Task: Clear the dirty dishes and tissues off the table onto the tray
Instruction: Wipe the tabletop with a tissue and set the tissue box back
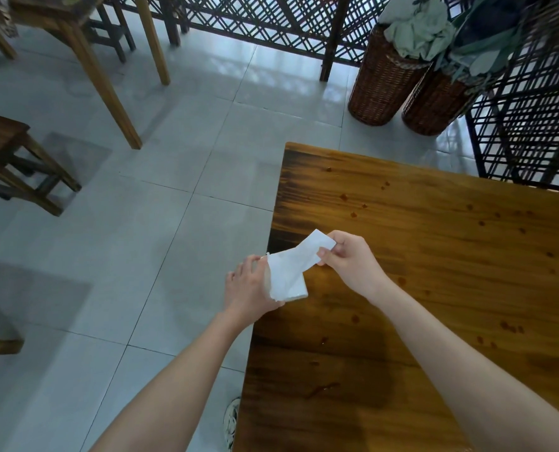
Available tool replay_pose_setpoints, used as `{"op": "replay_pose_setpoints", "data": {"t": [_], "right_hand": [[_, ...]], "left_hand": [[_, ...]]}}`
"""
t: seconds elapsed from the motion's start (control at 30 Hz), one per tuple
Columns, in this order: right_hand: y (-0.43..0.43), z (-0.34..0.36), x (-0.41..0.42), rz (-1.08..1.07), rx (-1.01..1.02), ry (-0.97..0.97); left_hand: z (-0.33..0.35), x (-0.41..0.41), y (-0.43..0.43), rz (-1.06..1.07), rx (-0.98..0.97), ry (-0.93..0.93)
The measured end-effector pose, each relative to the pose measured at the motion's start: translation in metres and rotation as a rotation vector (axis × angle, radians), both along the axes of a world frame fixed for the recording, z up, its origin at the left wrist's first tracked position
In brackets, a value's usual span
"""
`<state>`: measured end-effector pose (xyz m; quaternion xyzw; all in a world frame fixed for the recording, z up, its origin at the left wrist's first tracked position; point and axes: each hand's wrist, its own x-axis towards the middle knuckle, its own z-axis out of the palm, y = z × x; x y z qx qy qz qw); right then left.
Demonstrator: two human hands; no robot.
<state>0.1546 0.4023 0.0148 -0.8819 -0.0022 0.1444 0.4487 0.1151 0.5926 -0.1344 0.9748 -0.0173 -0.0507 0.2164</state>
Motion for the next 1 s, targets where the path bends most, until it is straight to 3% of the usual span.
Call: {"op": "replay_pose_setpoints", "data": {"t": [0.53,1.0], "right_hand": [[-0.042,0.027,-0.026,-0.203,0.016,-0.079],[-0.037,0.008,-0.106,-0.253,0.007,-0.117]], "left_hand": [[0.015,-0.001,-0.015,0.064,-0.062,0.168],[0.035,-0.085,0.009,0.005,-0.119,0.206]]}}
